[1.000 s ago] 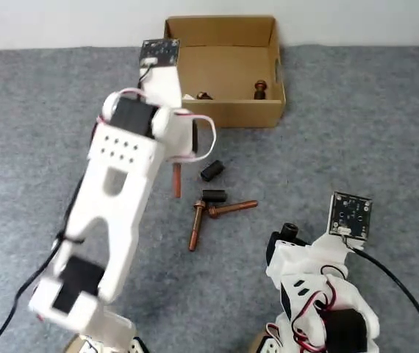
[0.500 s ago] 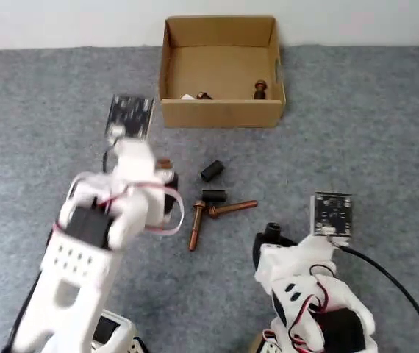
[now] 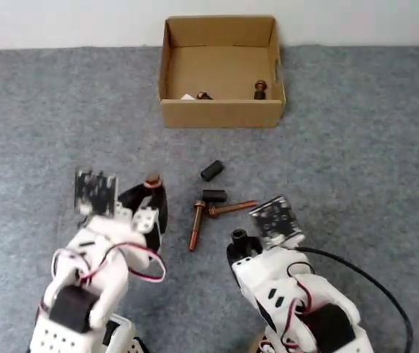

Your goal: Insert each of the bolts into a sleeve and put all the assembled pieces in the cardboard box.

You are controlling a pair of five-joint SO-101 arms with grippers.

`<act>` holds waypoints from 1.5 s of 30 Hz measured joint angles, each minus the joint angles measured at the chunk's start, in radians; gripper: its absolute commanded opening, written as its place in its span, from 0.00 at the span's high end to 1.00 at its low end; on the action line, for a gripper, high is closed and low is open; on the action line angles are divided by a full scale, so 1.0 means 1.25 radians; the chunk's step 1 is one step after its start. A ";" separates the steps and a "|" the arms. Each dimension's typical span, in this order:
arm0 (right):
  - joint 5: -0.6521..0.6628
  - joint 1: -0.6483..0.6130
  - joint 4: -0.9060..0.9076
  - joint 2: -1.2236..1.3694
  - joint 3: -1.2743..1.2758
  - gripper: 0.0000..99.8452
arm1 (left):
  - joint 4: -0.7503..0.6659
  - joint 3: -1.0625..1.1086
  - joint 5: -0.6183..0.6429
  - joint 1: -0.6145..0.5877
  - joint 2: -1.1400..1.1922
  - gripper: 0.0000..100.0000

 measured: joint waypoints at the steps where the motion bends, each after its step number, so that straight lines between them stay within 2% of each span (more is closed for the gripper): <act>1: 0.018 -0.009 -0.016 0.000 0.010 0.99 | -0.001 0.026 0.000 0.000 -0.044 1.00; 6: 0.050 -0.055 -0.108 -0.004 0.021 0.99 | -0.005 0.088 0.002 0.001 -0.231 1.00; 12: 0.050 -0.124 -0.184 -0.004 0.054 0.99 | -0.009 0.039 0.120 0.005 -0.228 1.00; 18: 0.076 -0.128 -0.269 -0.002 0.088 0.99 | -0.009 -0.022 0.164 0.097 -0.239 1.00; 22: 0.102 -0.135 -0.312 -0.002 0.091 0.99 | -0.011 -0.028 0.168 0.153 -0.239 1.00; 28: 0.104 -0.135 -0.325 -0.002 0.091 0.99 | -0.014 -0.028 0.168 0.169 -0.239 1.00; 36: 0.104 -0.185 -0.325 -0.002 0.091 0.99 | -0.130 0.047 0.168 0.169 -0.239 1.00; 45: 0.104 -0.164 -0.325 -0.002 0.091 0.99 | -0.070 0.050 0.149 0.169 -0.239 1.00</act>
